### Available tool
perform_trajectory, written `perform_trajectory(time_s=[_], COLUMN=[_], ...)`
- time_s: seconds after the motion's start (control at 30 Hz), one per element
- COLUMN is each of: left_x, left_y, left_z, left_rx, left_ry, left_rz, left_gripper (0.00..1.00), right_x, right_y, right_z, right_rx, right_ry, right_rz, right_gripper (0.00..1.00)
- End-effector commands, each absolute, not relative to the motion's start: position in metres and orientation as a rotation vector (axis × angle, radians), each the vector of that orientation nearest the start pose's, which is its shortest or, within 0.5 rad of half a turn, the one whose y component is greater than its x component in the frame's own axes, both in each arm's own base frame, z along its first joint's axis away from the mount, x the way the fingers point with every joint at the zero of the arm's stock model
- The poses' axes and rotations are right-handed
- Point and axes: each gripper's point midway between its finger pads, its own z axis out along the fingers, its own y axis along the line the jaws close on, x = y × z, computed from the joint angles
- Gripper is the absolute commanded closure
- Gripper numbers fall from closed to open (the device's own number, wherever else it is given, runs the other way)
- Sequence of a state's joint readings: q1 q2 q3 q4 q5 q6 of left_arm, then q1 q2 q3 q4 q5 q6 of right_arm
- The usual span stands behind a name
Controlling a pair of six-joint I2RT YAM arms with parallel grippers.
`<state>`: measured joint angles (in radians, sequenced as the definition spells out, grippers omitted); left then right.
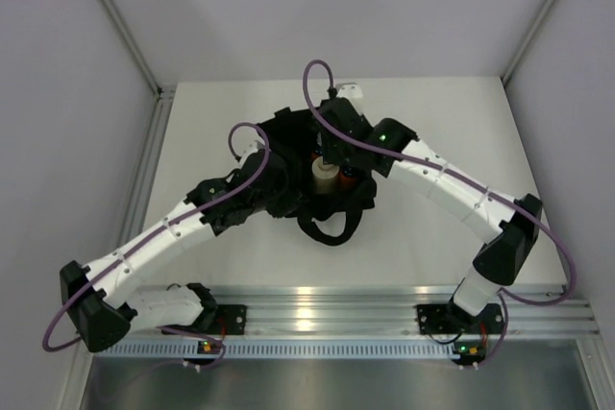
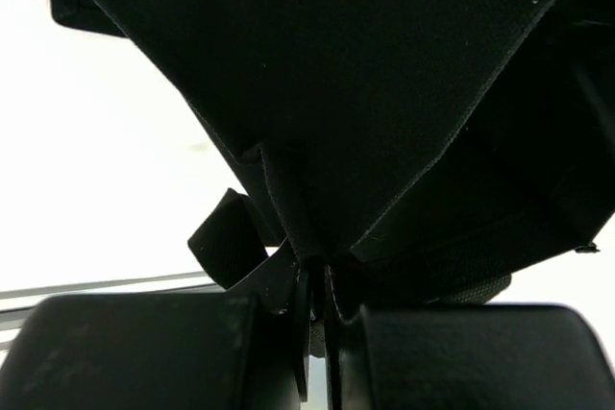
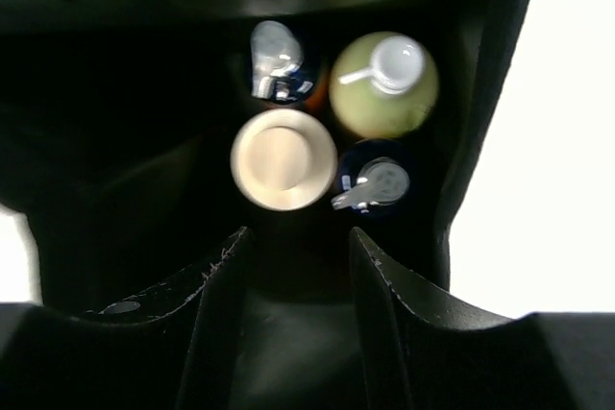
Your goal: Take the personal care products out of the canvas bag
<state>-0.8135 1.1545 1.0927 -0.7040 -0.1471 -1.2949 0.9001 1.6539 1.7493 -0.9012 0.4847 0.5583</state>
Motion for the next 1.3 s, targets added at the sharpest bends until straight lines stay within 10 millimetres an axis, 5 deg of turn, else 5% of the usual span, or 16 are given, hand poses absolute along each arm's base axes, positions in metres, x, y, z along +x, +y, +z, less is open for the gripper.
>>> perform_trajectory(time_s=[0.0,0.63,1.07,1.27], left_x=[0.227,0.229,0.229,0.23], left_y=[-0.269,-0.269,-0.271,-0.27], left_z=[0.221,0.218,0.215,0.217], left_rx=[-0.689,-0.627,-0.603,-0.603], left_ry=[2.383,2.394,2.412,2.401], left_rz=[-0.911,-0.879,-0.871,-0.871], left_gripper=[1.0,1.0,1.0,1.0], right_x=[0.323,0.346,0.352,0.356], right_y=[0.277,0.246,0.242,0.244], right_z=[0.253,0.207,0.184,0.177], right_rx=[-0.163,-0.232,-0.294,-0.321], right_ry=[2.237,2.299,2.361,2.392], right_rz=[0.05,-0.22,-0.244,-0.217], right_gripper=[0.56,0.46,0.36,0.41])
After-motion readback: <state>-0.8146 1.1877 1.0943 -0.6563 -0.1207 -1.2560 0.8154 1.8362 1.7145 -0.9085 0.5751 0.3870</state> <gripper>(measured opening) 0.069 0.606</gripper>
